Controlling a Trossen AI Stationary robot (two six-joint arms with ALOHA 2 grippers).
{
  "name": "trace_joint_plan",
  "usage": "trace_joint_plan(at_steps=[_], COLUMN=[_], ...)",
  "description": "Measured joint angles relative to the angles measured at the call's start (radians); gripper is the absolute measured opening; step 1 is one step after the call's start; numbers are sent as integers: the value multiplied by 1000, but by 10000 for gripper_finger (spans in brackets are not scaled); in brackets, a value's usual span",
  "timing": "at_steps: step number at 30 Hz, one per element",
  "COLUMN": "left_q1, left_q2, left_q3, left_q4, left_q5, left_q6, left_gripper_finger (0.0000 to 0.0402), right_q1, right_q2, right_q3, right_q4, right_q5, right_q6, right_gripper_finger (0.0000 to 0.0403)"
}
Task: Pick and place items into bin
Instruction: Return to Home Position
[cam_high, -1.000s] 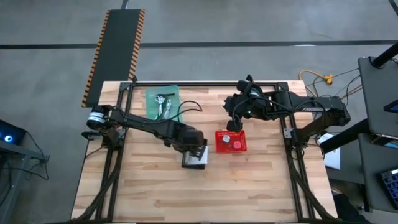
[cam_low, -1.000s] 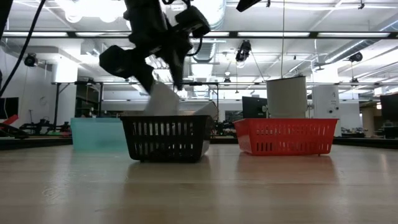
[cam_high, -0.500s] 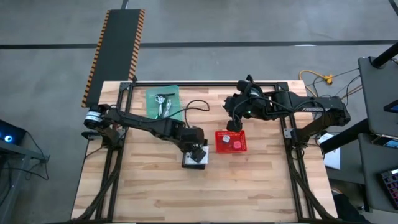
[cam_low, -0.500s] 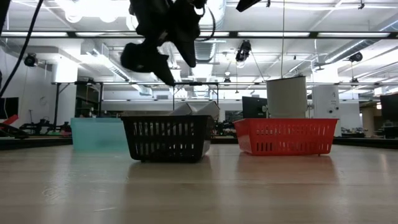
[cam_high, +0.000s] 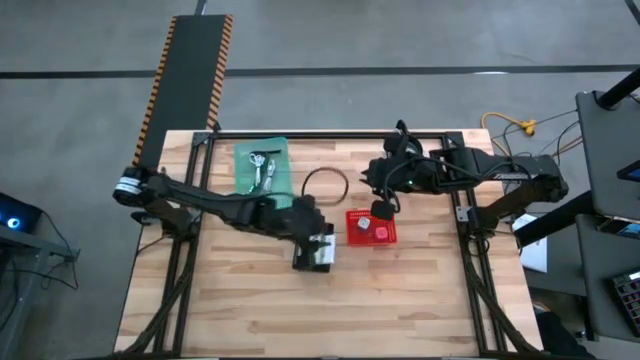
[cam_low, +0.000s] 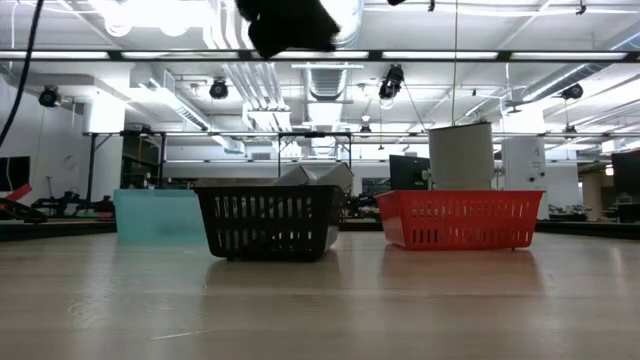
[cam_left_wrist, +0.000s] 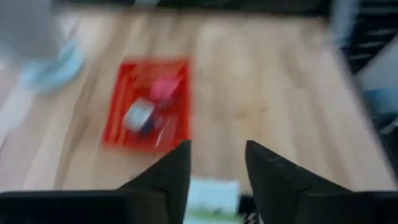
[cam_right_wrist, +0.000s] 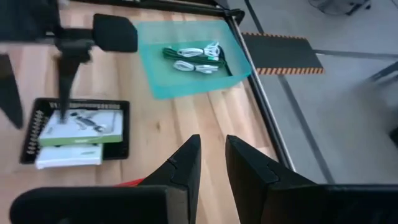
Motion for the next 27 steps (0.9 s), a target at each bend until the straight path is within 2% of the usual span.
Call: trace_joint_plan(at_steps=[3, 8, 15, 22, 27], left_q1=[2, 21, 36, 37, 37], left_q2=[-83, -260, -621, -1025, -1156], left_q3=[-119, -364, -648, -854, -970], left_q4=[139, 356, 450, 496, 506], left_q5=[59, 67, 68, 60, 49], left_q6=[123, 268, 392, 430, 441], left_gripper_finger=[105, 55, 6, 0, 0], right_q1=[28, 91, 141, 142, 142], right_q2=[-28, -103, -226, -292, -307], right_q3=[-28, -163, -456, -734, -903], right_q4=[8, 118, 429, 723, 1010], right_q5=[1, 9, 9, 10, 9], right_q6=[28, 34, 35, 36, 13], right_gripper_finger=[63, 63, 59, 59, 61])
